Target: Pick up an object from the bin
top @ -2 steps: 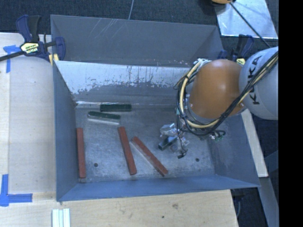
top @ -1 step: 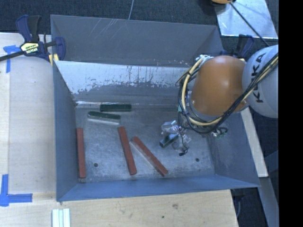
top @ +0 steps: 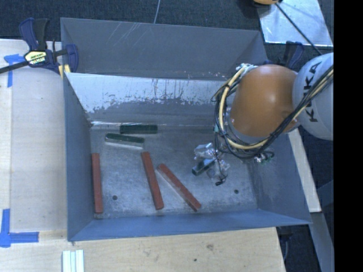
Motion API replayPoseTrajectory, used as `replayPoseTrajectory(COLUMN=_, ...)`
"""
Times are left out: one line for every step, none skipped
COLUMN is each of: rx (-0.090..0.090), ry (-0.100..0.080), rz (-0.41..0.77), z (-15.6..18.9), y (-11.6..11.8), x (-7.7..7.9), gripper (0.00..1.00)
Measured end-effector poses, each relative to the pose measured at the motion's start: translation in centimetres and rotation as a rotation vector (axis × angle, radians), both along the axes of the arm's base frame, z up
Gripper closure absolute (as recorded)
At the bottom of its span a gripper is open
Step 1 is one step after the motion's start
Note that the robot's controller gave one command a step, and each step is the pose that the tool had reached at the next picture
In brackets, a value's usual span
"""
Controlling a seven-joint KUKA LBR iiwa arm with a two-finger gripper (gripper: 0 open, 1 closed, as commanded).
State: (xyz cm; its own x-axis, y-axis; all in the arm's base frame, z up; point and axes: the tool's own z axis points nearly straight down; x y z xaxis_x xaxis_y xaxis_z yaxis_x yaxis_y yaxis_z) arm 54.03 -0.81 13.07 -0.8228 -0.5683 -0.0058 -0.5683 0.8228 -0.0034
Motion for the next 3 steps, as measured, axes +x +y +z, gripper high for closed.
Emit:
replayPoseTrajectory(rx=0.0, ry=0.007, rz=0.0, z=0.7, y=0.0, x=-0.1, gripper=1.0)
replayPoseTrajectory(rx=0.001, ry=0.01, rz=-0.001, z=2.6, y=0.0, x=-0.2, gripper=1.0)
replayPoseTrajectory(rx=0.0, ry=0.003, rz=-0.002, z=4.3, y=0.0, x=0.0, gripper=1.0)
